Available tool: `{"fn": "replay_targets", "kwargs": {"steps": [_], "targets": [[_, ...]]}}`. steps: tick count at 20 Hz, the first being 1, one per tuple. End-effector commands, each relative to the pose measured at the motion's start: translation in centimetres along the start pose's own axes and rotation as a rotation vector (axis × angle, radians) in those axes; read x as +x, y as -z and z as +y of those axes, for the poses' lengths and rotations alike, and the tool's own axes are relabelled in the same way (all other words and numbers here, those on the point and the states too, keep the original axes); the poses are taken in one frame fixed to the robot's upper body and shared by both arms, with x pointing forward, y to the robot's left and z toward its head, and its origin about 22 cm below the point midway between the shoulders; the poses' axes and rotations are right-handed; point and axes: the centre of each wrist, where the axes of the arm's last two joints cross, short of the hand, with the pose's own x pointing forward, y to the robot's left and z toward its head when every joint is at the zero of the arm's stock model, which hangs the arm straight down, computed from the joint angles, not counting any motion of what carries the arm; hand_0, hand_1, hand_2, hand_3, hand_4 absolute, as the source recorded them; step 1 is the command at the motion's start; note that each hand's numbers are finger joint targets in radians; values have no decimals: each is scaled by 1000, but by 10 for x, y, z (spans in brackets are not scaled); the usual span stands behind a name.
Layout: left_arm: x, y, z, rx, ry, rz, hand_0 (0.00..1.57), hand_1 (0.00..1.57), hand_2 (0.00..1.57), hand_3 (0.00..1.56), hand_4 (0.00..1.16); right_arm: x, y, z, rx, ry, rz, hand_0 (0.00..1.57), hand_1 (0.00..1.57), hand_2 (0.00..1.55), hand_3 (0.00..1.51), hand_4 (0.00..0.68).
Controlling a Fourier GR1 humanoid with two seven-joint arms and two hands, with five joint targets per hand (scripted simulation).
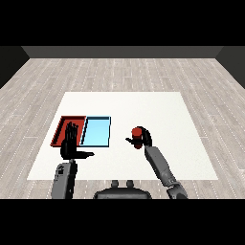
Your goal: Pick the red can and put it in the red box
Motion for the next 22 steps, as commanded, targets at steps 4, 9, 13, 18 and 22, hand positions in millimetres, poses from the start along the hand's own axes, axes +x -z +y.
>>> {"fn": "replay_targets", "kwargs": {"steps": [4,9,13,18,22], "targets": [[2,-16,-20,1,-12,-8,0,0,0,0,0,30,-7,9,-31,0,-112,1544,1544,1468,1381,586],[-13,-4,-13,-21,15,-10,0,0,0,0,0,55,-11,-14,-19,57,-192,1539,1539,1458,1380,583],[12,3,-25,-75,20,-21,0,0,0,0,0,75,-12,-24,-27,36,-275,1538,1538,1469,1397,617],[25,7,-57,-152,-62,57,0,0,0,0,0,112,-43,-50,12,72,-393,1485,1485,1441,1398,631],[22,24,-84,-184,-8,93,0,0,0,0,0,123,-54,-38,-16,76,-433,1440,1440,1405,1382,628]]}}
